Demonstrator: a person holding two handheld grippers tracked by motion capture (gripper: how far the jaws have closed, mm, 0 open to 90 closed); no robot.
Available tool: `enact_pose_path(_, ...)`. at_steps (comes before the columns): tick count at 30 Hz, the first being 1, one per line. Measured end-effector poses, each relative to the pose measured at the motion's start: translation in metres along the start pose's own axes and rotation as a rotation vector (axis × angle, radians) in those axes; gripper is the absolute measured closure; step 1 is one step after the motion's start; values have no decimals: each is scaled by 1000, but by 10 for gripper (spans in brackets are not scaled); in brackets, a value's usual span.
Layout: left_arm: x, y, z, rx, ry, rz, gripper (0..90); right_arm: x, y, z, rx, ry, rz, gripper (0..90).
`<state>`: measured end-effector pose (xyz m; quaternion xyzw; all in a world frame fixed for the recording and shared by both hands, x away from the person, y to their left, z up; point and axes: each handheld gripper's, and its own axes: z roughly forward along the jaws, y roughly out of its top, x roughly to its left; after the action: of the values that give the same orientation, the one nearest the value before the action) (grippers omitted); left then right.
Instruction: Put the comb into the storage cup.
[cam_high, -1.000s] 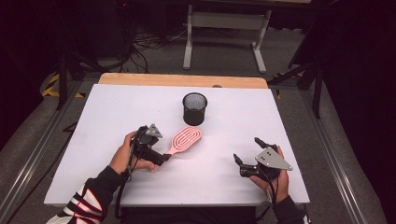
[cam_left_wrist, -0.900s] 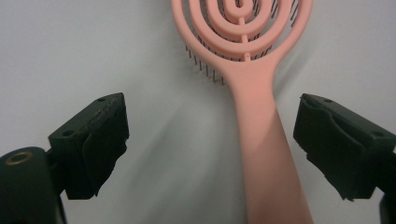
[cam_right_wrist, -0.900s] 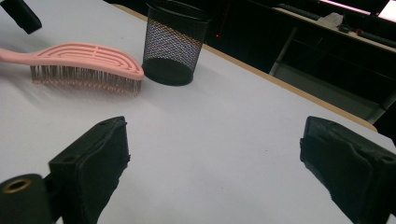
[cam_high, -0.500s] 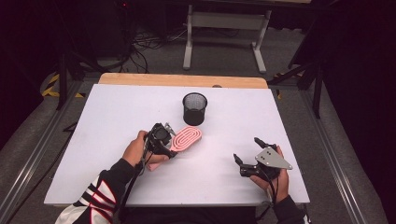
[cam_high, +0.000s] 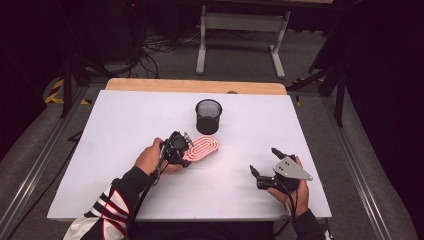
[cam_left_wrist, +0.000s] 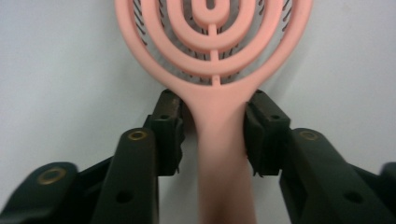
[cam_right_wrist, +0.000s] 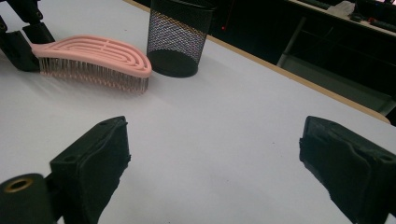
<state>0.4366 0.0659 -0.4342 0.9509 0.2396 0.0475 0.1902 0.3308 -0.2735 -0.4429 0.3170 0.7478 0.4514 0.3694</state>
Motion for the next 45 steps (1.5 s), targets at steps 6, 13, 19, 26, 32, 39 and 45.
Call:
enact_pose_path(6, -1, -2, 0, -13, -4, 18, 684, 0, 0, 0, 3, 5, 0, 91)
enact_pose_path(13, -6, -10, -1, -79, 46, 28, 697, -1, 0, -1, -2, 0, 6, 91)
enact_pose_path(19, -9, -19, -13, -168, 99, 24, 698, -2, 1, -2, -11, -7, 11, 91)
enact_pose_path(26, -12, -37, -35, -312, 162, 4, 698, -2, 3, -3, -29, -10, 45, 91)
enact_pose_path(32, -18, -46, -43, -405, 217, -10, 698, -2, 7, -4, -49, 2, 94, 83)
enact_pose_path(39, -25, -49, -44, -489, 272, 11, 698, -1, 27, -1, -83, 10, 149, 85)
enact_pose_path(45, -31, -48, -42, -529, 288, 17, 698, 7, 49, 7, -99, 55, 204, 107)
